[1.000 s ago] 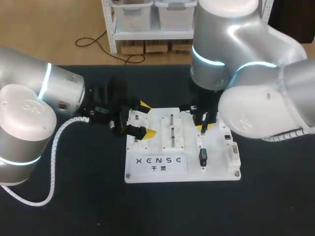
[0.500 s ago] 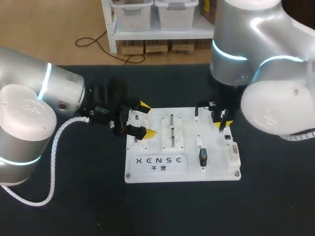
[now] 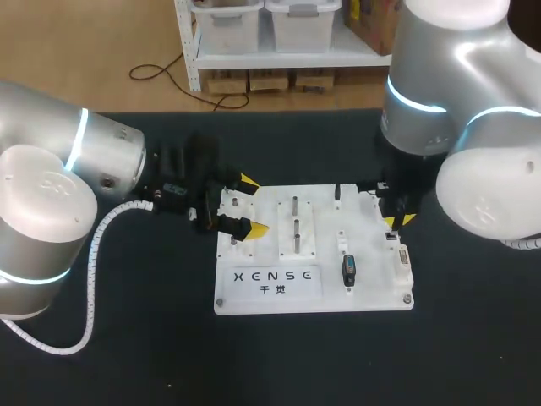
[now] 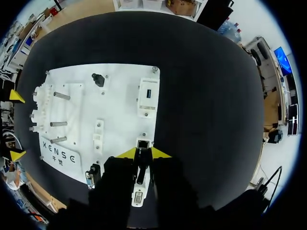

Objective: Insert the Ethernet cable into its matching sockets.

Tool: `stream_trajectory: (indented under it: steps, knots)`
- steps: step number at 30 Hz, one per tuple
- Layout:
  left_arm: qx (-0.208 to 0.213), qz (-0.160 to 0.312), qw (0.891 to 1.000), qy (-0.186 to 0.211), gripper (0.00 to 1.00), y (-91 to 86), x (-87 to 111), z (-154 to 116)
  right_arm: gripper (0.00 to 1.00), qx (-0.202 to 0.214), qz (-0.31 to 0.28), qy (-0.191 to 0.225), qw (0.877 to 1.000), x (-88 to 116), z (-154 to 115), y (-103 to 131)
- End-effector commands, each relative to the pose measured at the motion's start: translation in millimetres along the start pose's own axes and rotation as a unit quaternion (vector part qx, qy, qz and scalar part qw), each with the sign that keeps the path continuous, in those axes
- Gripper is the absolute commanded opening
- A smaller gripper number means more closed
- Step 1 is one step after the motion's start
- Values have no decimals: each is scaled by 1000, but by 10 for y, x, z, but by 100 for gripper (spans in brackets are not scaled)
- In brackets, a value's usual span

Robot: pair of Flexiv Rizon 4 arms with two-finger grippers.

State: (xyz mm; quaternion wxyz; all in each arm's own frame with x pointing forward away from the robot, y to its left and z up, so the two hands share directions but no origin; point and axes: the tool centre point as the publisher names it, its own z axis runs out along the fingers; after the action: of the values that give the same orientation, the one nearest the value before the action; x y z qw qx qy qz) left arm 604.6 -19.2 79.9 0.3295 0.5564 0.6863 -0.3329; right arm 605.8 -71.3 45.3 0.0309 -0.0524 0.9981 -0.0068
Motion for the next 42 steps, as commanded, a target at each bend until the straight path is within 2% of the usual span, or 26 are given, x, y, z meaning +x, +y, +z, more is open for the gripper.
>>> stream_trajectory:
  steps: [1, 27, 42]
  knots:
    - [-1, 1, 1000, -2, 100, -2, 10, 5, 0, -3, -2, 1, 1000, -49, 39, -5]
    - [-1, 1, 1000, -2, 100, -2, 10, 5, 0, -9, -3, 15, 1000, -37, 153, -5]
    - [-1, 1, 1000, -2, 100, -2, 10, 5, 0, -13, -8, 21, 1000, -51, 311, 5]
